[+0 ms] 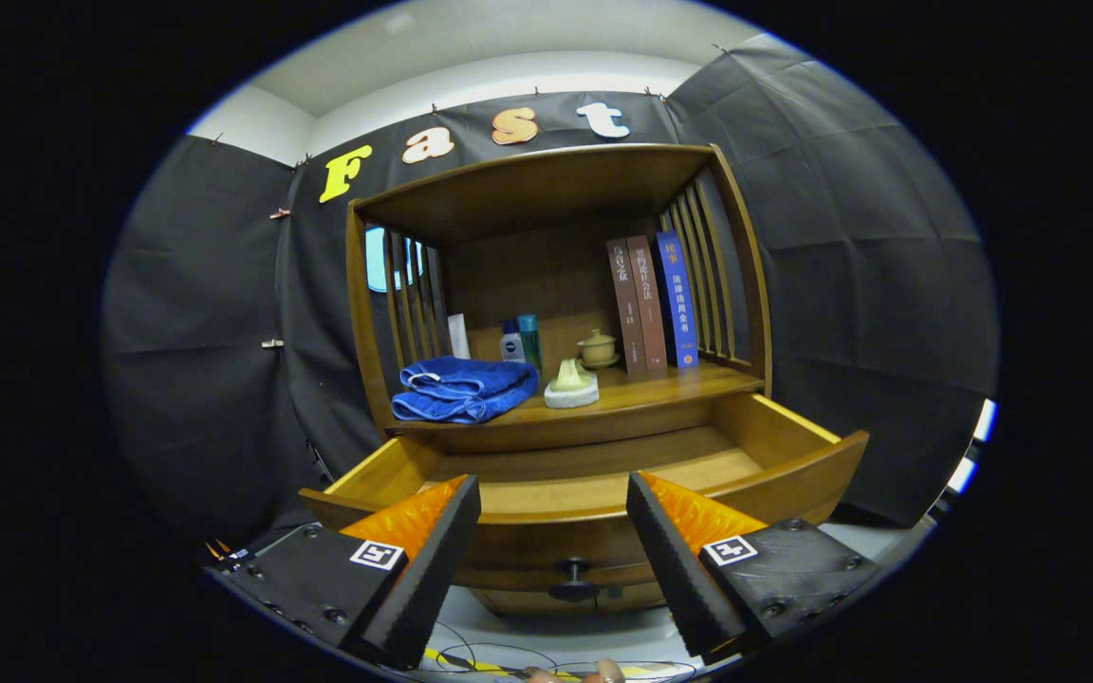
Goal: Pull open the drawer, take out the items inside it, and place them on the countertop above the cabinet.
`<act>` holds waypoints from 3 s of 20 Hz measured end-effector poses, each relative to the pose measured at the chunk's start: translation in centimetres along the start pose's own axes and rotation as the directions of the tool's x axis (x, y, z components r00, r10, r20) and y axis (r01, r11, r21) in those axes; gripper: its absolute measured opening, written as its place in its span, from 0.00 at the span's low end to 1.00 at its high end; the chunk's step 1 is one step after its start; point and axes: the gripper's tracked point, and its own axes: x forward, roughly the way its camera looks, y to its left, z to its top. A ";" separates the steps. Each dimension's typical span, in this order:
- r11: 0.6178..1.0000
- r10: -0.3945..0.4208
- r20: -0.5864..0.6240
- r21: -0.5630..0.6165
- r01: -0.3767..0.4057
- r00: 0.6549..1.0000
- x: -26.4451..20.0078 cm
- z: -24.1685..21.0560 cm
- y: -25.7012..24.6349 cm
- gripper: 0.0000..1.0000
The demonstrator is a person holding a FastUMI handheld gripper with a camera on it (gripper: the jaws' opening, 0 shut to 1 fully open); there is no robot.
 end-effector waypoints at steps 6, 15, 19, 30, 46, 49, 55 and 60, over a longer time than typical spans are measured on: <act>0.999 -0.046 -0.065 0.008 0.047 0.997 1.2 -5.0 -1.4 0.99; 0.998 -0.069 -0.106 0.002 0.069 0.992 3.0 -7.2 -1.6 0.98; 0.997 -0.075 -0.096 -0.009 0.074 0.993 3.1 -7.1 -1.5 0.99; 0.997 -0.073 -0.089 -0.041 0.070 0.993 8.4 -6.2 -2.5 1.00; 0.997 -0.077 -0.087 -0.032 0.074 0.993 19.2 -5.4 -2.9 0.99; 0.996 -0.080 -0.087 -0.035 0.077 0.993 20.5 -5.4 -2.9 0.99; 0.996 -0.090 -0.078 -0.035 0.088 0.993 20.7 -5.0 -2.7 0.99; 0.996 -0.090 -0.080 -0.036 0.087 0.993 20.7 -5.0 -2.7 0.99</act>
